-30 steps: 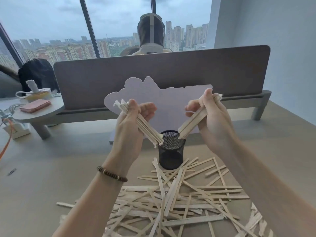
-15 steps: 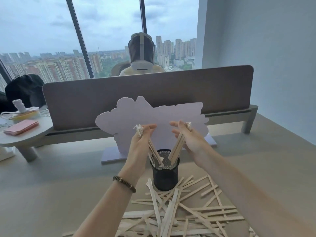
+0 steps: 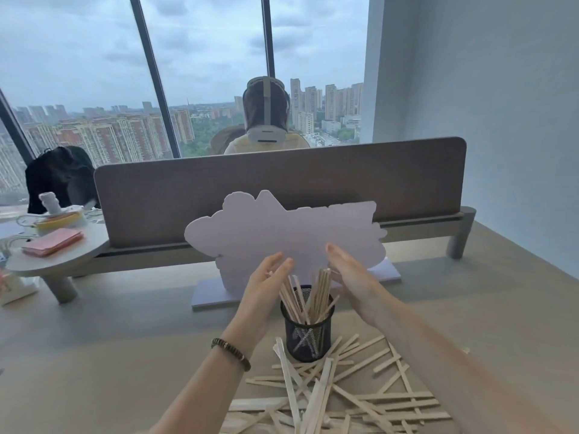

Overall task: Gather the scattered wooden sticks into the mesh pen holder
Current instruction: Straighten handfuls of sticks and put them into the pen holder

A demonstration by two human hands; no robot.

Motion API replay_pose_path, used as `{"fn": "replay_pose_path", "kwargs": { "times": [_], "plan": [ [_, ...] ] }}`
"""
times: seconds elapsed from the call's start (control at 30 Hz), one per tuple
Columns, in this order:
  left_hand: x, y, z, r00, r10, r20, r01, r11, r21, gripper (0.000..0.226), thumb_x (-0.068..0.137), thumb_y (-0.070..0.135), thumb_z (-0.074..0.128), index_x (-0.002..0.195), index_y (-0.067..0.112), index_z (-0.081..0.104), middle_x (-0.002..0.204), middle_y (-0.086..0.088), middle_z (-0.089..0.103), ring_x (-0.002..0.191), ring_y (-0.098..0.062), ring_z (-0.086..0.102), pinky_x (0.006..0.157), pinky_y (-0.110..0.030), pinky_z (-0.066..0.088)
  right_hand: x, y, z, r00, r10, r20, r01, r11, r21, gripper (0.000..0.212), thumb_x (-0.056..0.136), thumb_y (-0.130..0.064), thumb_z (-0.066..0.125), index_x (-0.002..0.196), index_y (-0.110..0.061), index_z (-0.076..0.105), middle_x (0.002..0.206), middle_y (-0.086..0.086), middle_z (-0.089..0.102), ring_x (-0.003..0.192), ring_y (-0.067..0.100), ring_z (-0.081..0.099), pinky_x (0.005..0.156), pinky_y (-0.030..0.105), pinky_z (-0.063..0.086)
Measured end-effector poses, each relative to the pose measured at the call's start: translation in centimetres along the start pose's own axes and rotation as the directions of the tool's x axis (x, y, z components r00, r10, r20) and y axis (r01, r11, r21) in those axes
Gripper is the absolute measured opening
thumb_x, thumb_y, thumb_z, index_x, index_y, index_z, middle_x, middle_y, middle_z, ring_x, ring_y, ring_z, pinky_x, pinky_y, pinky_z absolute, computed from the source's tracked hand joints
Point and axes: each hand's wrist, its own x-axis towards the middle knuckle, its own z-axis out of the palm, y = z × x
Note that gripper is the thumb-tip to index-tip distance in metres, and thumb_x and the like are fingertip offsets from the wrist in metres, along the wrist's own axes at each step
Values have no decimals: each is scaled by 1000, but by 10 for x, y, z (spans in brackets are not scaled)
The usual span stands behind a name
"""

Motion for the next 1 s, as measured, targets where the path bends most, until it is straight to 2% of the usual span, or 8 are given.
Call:
{"fn": "replay_pose_path", "kwargs": {
  "times": [0.2, 0.33, 0.4, 0.47, 0.57, 0.67, 0.83, 1.0],
  "plan": [
    [-23, -6, -22, 999, -34, -16, 35, 999, 23, 65, 90, 50, 55, 147, 25, 37, 149, 6, 39, 139, -15, 34, 110, -35, 27, -25, 9, -23, 995, 65, -80, -68, 997, -37, 57, 95, -62, 39, 139, -27, 49, 134, 2, 56, 122, 20, 54, 113, 46, 35],
    [-53, -22, -37, 988, -152, 10, 144, 955, 258, 54, 97, 25, 53, 147, 20, 35, 146, 0, 42, 128, -16, 42, 104, -30, 35, -69, 25, -37, 998, 38, -45, -51, 934, -354, 44, 98, -50, 45, 129, -22, 59, 129, -5, 60, 121, 14, 54, 101, 30, 39],
    [-72, -32, -42, 966, -243, 83, 184, 880, 437, 54, 96, 21, 55, 146, 18, 34, 145, -3, 46, 120, -17, 51, 98, -29, 45, -95, 32, -38, 994, 67, 85, -9, 832, -554, 57, 92, -59, 49, 136, -23, 52, 131, -11, 55, 118, 10, 52, 92, 21, 41],
    [-96, -33, -43, 916, -308, 255, 107, 803, 586, 58, 92, 33, 60, 144, 23, 37, 143, 2, 48, 119, -12, 53, 97, -26, 45, -114, 40, -37, 963, 115, 243, 107, 665, -739, 81, 81, -73, 51, 145, -25, 41, 140, -13, 48, 121, 7, 48, 94, 18, 39],
    [-124, -31, -45, 803, -374, 464, -120, 661, 741, 87, 82, 52, 69, 152, 27, 24, 154, 11, 36, 131, -4, 41, 110, -22, 31, -135, 49, -36, 892, 219, 394, 306, 347, -886, 107, 68, -83, 54, 154, -28, 22, 155, -12, 28, 143, 12, 29, 114, 27, 25],
    [-139, -34, -50, 796, -396, 458, -278, 434, 857, 112, 70, 53, 80, 155, 28, 12, 161, 10, 23, 144, -11, 29, 118, -28, 22, -148, 60, -38, 884, 235, 404, 349, 244, -905, 124, 50, -85, 66, 153, -33, 20, 158, -3, 28, 143, 18, 30, 117, 37, 28],
    [-154, -35, -46, 876, -259, 407, -323, 311, 894, 84, 77, 29, 78, 148, 23, 34, 149, 0, 44, 136, -19, 41, 111, -27, 31, -163, 60, -29, 932, 23, 363, 351, 204, -914, 64, 71, -44, 74, 129, -27, 51, 132, -1, 57, 123, 22, 52, 95, 33, 43],
    [-155, -38, -45, 917, -206, 342, -285, 261, 922, 57, 82, 24, 72, 134, 19, 50, 134, -3, 57, 121, -21, 53, 96, -26, 40, -166, 65, -18, 933, -45, 358, 360, 77, -930, 16, 87, -23, 56, 101, -14, 59, 119, 10, 62, 114, 31, 56, 88, 35, 43]
  ]
}}
